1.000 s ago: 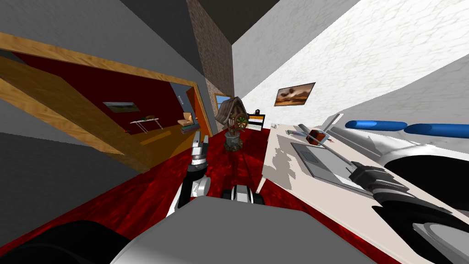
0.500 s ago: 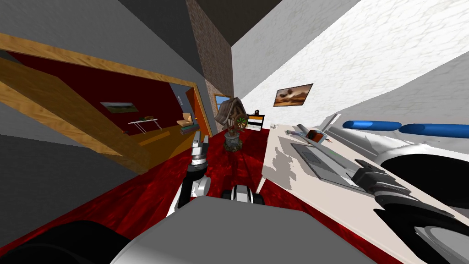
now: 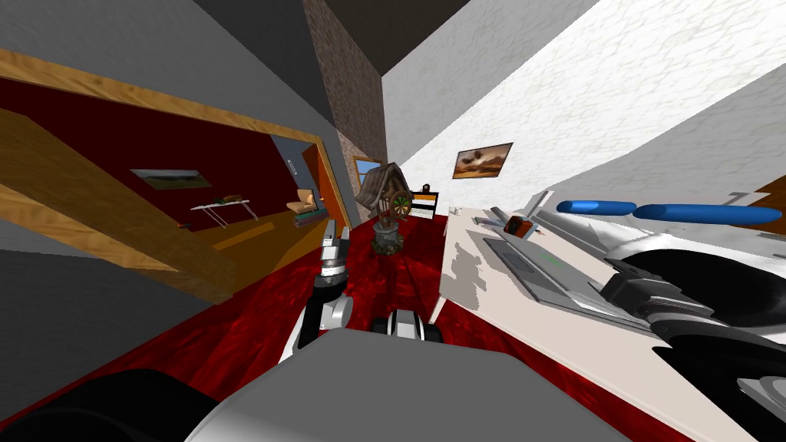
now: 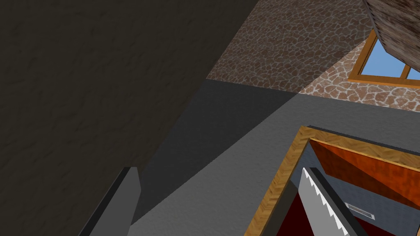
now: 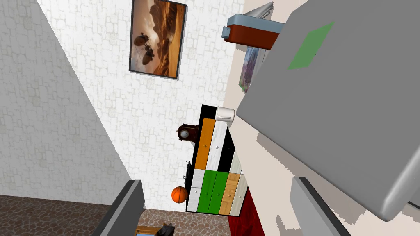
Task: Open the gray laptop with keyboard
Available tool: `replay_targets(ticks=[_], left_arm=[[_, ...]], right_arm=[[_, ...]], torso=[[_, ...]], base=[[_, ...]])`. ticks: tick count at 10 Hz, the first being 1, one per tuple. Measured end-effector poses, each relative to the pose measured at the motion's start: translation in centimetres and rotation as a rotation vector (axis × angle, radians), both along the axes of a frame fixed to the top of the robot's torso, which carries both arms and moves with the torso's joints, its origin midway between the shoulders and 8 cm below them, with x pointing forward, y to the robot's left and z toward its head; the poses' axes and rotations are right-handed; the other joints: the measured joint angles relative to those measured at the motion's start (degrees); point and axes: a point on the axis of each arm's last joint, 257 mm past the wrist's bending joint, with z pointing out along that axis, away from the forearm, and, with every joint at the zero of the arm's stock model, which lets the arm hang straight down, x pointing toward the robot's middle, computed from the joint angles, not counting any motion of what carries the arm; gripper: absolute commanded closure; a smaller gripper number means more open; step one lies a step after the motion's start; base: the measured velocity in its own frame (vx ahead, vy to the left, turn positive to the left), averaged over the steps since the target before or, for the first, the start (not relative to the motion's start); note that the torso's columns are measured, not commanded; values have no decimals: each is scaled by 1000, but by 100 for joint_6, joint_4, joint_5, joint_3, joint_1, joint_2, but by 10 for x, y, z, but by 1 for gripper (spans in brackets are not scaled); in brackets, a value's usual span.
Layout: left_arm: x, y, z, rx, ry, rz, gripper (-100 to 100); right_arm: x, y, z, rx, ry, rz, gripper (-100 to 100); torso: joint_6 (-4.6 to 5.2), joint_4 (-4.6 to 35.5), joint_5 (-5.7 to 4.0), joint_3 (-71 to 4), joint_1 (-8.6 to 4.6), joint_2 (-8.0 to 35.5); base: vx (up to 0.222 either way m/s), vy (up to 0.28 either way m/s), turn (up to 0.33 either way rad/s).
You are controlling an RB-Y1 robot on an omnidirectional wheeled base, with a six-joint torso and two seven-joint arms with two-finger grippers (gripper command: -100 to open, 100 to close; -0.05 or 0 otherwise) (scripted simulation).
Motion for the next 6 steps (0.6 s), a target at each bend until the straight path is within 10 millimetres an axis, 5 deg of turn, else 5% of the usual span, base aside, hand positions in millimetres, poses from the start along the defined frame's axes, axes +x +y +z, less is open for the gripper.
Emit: replay_targets(ticks=[1,6], left_arm=[[0,0,0,0,0,0,0],[0,0,0,0,0,0,0]], right_arm=[[0,0,1,0,-1,0,0],[0,0,1,0,-1,0,0]], torso=[[0,0,-3,2,-4,1],[1,-1,1,-2,5,-4]], base=[[0,0,0],[0,0,0]])
